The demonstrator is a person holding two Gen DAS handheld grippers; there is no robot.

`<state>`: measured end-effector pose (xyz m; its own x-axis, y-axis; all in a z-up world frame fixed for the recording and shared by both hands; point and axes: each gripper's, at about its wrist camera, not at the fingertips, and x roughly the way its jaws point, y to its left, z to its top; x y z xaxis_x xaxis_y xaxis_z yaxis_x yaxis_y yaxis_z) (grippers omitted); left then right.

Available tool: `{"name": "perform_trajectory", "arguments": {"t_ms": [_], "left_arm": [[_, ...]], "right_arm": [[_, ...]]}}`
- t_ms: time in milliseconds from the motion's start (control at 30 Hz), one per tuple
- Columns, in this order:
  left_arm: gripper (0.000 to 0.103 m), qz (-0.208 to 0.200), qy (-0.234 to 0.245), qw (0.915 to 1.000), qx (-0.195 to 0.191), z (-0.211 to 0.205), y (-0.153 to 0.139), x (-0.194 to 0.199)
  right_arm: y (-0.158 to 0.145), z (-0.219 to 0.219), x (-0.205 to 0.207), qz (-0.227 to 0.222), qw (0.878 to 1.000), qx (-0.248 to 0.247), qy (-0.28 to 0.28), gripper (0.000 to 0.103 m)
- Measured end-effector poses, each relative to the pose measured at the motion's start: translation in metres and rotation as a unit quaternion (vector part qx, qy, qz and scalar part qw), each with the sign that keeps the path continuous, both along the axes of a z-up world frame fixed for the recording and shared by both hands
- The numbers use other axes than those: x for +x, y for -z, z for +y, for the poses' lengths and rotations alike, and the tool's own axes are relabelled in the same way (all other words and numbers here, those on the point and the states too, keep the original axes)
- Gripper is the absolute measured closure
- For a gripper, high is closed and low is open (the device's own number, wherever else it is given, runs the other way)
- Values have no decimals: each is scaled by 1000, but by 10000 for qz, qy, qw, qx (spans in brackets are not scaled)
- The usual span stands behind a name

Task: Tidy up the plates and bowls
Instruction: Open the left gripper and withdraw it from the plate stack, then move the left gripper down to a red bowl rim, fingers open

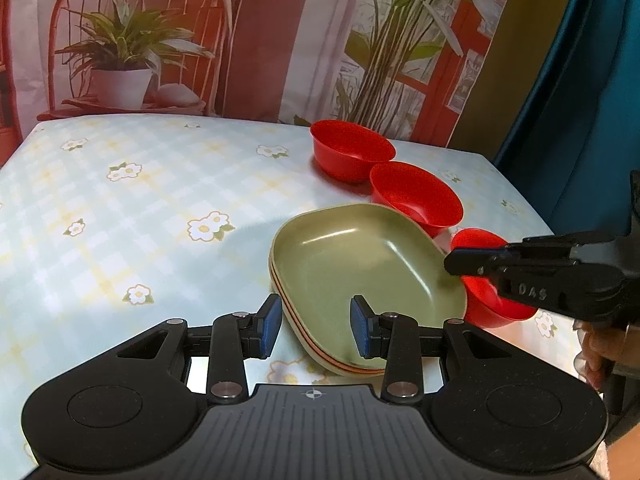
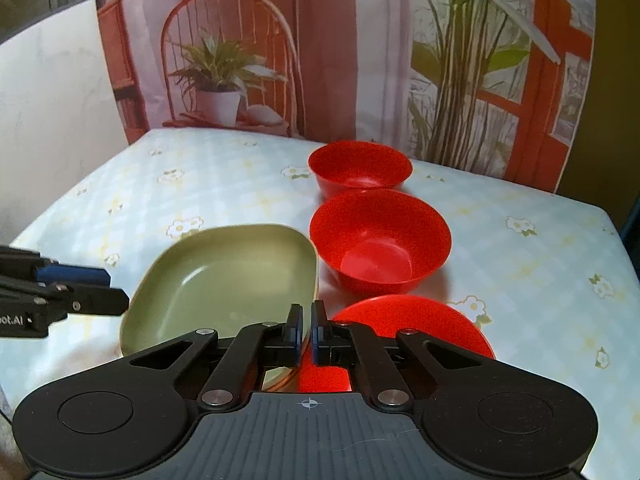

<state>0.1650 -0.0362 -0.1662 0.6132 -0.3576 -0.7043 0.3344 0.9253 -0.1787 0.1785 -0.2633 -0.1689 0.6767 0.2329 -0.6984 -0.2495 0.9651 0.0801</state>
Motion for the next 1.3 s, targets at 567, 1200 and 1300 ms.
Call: {"name": "perform_trajectory", "arguments": {"t_ms": [567,1200,1300], "left_arm": [[64,-164,-61,9998,66,1,-14,2],[59,-1032,-3,9941,320,-13,-101,62],[54,-1208,23,9921,346,-23,-116,72]], "right_arm": [[-13,-5,-1,-200,9998,86,38,91],[-63,-80,44,-698,9953,212,632,79],[-73,-89,56,-788,9943,277,667,75]]}}
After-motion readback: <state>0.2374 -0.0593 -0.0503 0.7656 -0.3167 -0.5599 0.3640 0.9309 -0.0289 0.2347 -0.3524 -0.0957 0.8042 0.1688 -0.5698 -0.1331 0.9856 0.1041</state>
